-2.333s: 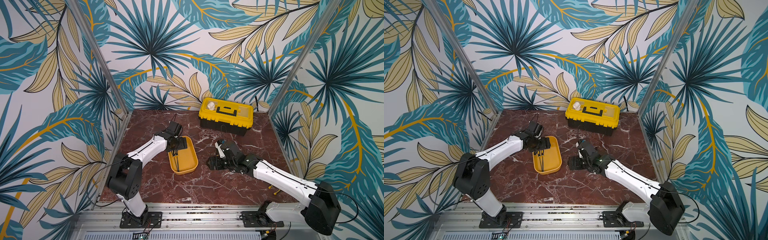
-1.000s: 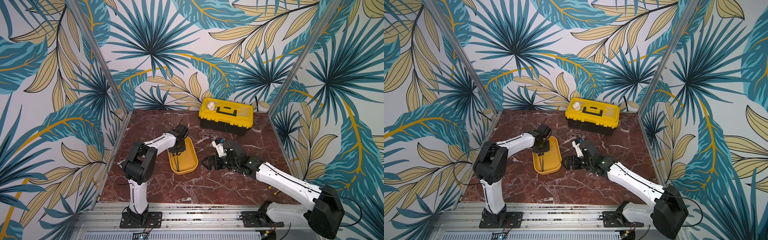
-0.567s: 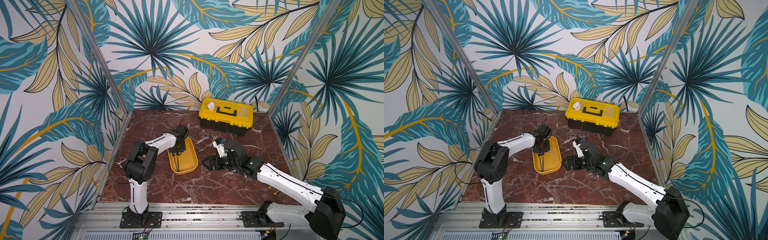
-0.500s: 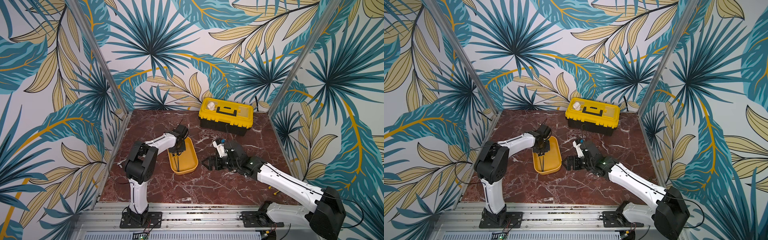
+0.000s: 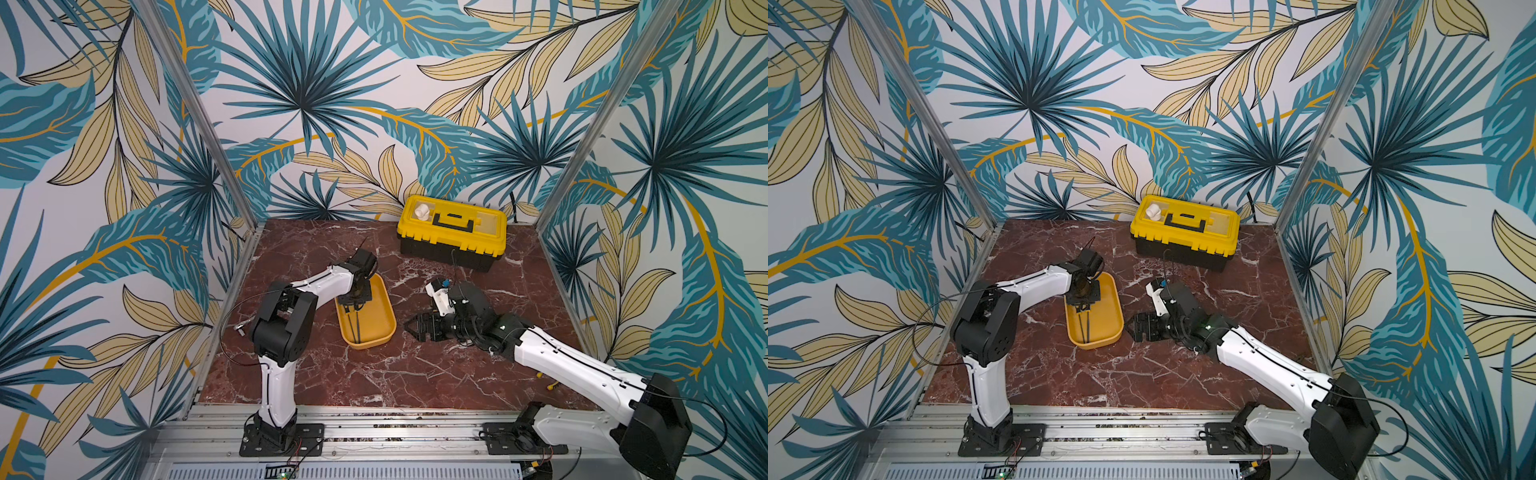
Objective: Take the file tool out of the storage box
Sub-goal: Pick up the file tool from the storage box.
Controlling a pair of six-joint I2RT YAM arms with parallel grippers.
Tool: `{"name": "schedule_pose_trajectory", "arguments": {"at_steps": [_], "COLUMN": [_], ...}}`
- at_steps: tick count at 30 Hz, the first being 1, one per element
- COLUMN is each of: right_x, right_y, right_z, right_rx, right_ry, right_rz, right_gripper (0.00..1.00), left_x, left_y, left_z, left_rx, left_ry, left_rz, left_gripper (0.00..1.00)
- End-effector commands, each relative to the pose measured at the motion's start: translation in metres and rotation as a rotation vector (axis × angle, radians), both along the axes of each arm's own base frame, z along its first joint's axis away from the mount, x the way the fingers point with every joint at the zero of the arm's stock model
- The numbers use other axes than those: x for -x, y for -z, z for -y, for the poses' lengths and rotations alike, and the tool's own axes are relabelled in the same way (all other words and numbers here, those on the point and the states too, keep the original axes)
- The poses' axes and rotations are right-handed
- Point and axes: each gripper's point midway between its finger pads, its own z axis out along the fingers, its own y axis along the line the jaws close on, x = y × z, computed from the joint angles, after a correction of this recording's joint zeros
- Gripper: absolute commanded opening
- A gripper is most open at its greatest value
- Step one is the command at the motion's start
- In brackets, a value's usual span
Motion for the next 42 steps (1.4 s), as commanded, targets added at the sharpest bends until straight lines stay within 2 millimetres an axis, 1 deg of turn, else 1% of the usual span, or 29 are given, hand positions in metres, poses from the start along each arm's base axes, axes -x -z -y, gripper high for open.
{"name": "schedule_pose_trajectory", "arguments": {"at_steps": [1,5,8,10,14,18,21,25,33,42], "right_x": [0.003,0.002,-0.002,-0.003,-0.007,-0.013,-0.017,-0.021,-0.023,-0.027], "right_y": [0.003,0.002,-0.006,-0.008,-0.009,-0.007,-0.003,0.0,-0.002,0.005], "right_z": [0.003,-0.006,-0.018,-0.024,-0.036,-0.047,-0.057,-0.066,-0.076,-0.079], "right_rx": [0.001,-0.046,-0.119,-0.15,-0.192,-0.212,-0.226,-0.237,-0.245,-0.234], "right_ry": [0.013,-0.001,-0.012,-0.017,-0.026,-0.03,-0.035,-0.045,-0.059,-0.057], "right_rz": [-0.007,-0.019,-0.015,-0.017,-0.027,-0.036,-0.047,-0.052,-0.052,-0.063], "right_gripper": [0.95,0.91,0.85,0.79,0.62,0.48,0.39,0.33,0.26,0.22], "left_x": [-0.014,-0.014,-0.01,-0.008,-0.002,0.006,0.012,0.018,0.022,0.023], "left_y": [-0.018,-0.042,-0.063,-0.078,-0.108,-0.13,-0.139,-0.147,-0.153,-0.16], "left_z": [0.007,0.017,0.03,0.035,0.046,0.057,0.063,0.067,0.074,0.079], "left_rx": [0.044,0.118,0.216,0.267,0.377,0.483,0.553,0.6,0.657,0.695], "left_ry": [0.007,0.032,0.054,0.06,0.067,0.072,0.066,0.06,0.062,0.07], "left_rz": [0.058,0.107,0.142,0.164,0.204,0.224,0.223,0.223,0.211,0.21], "left_gripper": [0.11,0.11,0.11,0.1,0.08,0.07,0.07,0.07,0.06,0.05]}}
